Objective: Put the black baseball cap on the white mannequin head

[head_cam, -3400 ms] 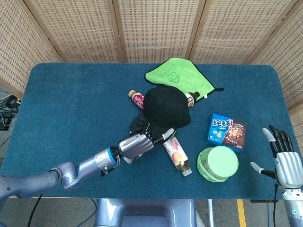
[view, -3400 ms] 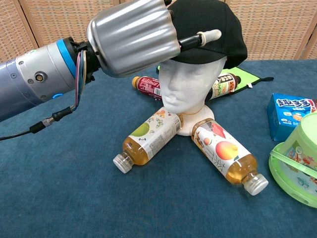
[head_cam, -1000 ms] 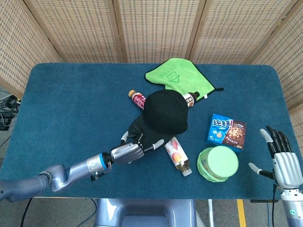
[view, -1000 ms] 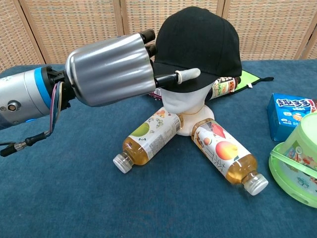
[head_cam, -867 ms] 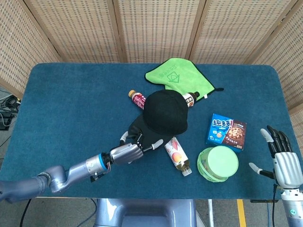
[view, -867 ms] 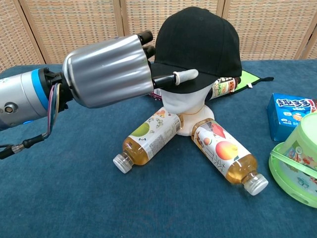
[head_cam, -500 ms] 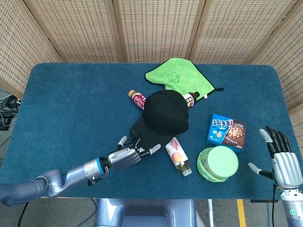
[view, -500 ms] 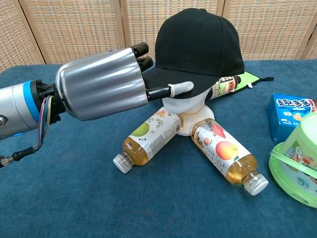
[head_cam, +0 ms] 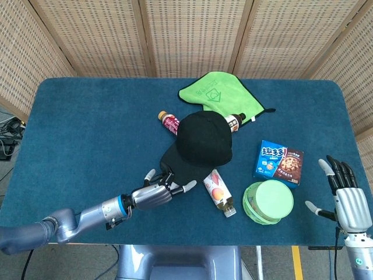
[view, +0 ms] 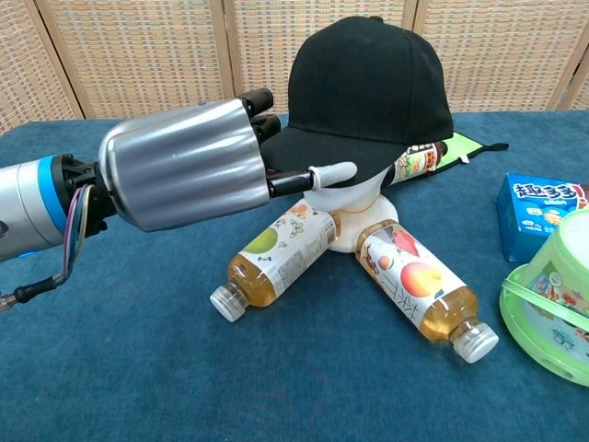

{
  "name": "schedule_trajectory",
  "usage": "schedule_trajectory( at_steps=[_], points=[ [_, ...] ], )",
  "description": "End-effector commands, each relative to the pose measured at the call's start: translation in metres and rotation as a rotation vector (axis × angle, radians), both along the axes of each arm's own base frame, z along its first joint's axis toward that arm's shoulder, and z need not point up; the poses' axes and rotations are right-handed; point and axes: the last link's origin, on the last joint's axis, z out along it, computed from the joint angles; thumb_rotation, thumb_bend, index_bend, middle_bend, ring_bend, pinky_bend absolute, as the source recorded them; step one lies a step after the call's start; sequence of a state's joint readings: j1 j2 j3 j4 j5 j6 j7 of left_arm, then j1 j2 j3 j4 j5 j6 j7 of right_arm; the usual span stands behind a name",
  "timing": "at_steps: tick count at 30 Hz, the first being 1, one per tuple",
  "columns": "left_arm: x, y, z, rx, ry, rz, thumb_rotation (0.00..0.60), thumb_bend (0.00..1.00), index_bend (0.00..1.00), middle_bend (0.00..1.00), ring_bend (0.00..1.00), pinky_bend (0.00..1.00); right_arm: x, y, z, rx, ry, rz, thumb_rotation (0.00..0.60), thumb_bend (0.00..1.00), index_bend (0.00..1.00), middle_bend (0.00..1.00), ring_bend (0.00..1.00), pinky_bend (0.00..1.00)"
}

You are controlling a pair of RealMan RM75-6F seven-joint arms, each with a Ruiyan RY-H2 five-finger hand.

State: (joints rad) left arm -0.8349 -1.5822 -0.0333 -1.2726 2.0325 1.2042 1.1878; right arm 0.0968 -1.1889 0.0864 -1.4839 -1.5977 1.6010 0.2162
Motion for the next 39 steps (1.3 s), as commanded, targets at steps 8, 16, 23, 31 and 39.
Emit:
schedule_trajectory(
  at_steps=[8, 16, 23, 31, 39],
  points=[
    [0.003, -0.002, -0.001, -0.017, -0.015, 0.006, 0.6, 0.0, 0.12, 0.8, 0.57, 0.48, 0.0, 0.0, 0.001, -0.003, -0.001, 0.001, 0.6, 0.05, 0.0, 0.0, 0.0, 0.0],
    [0.002, -0.004, -0.003, -0.032, -0.01, 0.043, 0.6, 0.0, 0.06, 0.67, 0.57, 0.48, 0.0, 0.0, 0.001, -0.007, -0.001, 0.001, 0.6, 0.05, 0.0, 0.0, 0.0, 0.0],
    [-0.004, -0.014, -0.001, -0.04, -0.032, 0.038, 0.6, 0.0, 0.03, 0.67, 0.56, 0.48, 0.0, 0.0, 0.001, -0.006, 0.0, 0.001, 0.6, 0.05, 0.0, 0.0, 0.0, 0.0],
    [-0.02, -0.035, 0.012, -0.056, -0.138, 0.033, 0.6, 0.0, 0.0, 0.66, 0.55, 0.48, 0.001, 0.0, 0.0, -0.004, 0.007, 0.0, 0.6, 0.05, 0.0, 0.0, 0.0, 0.0],
    [-0.048, -0.056, 0.038, -0.058, -0.407, 0.185, 0.6, 0.0, 0.0, 0.56, 0.47, 0.41, 0.001, 0.0, -0.002, -0.002, 0.014, 0.001, 0.6, 0.05, 0.0, 0.0, 0.0, 0.0]
  ],
)
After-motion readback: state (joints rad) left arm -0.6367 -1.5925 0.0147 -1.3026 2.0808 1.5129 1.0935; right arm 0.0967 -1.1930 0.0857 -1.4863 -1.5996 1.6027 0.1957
